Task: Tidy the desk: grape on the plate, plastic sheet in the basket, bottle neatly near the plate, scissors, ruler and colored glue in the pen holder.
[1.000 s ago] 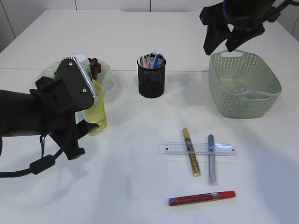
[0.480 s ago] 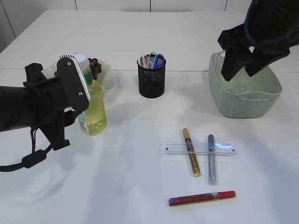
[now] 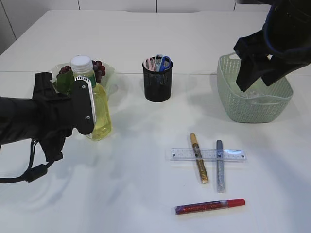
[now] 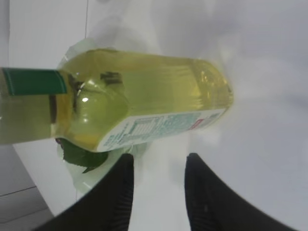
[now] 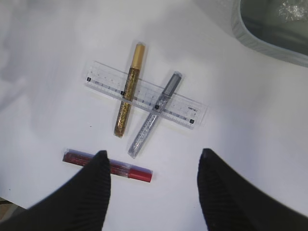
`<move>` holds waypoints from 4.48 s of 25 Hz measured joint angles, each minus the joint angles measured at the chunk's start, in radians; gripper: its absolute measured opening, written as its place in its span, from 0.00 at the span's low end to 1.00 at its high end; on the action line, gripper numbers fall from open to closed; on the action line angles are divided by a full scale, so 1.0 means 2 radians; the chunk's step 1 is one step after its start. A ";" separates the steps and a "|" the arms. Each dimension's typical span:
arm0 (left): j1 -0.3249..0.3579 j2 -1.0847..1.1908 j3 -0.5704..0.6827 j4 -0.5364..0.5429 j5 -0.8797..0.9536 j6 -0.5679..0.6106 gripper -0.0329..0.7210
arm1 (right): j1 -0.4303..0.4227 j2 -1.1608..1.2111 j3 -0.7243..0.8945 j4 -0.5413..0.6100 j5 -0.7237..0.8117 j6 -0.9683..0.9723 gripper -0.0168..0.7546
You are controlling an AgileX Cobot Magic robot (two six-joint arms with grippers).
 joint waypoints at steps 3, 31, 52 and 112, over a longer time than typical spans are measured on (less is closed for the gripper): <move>0.000 0.003 0.000 -0.014 0.034 0.008 0.38 | 0.000 0.000 0.000 0.001 0.000 0.000 0.61; -0.070 -0.034 0.000 -0.464 0.168 0.156 0.36 | 0.000 -0.036 0.041 0.022 0.000 0.002 0.61; -0.070 -0.172 0.000 -0.685 0.263 0.207 0.36 | 0.086 -0.065 0.111 -0.029 0.000 -0.014 0.61; -0.070 -0.173 0.000 -0.778 0.235 0.207 0.36 | 0.118 0.240 0.022 -0.014 -0.184 -0.471 0.61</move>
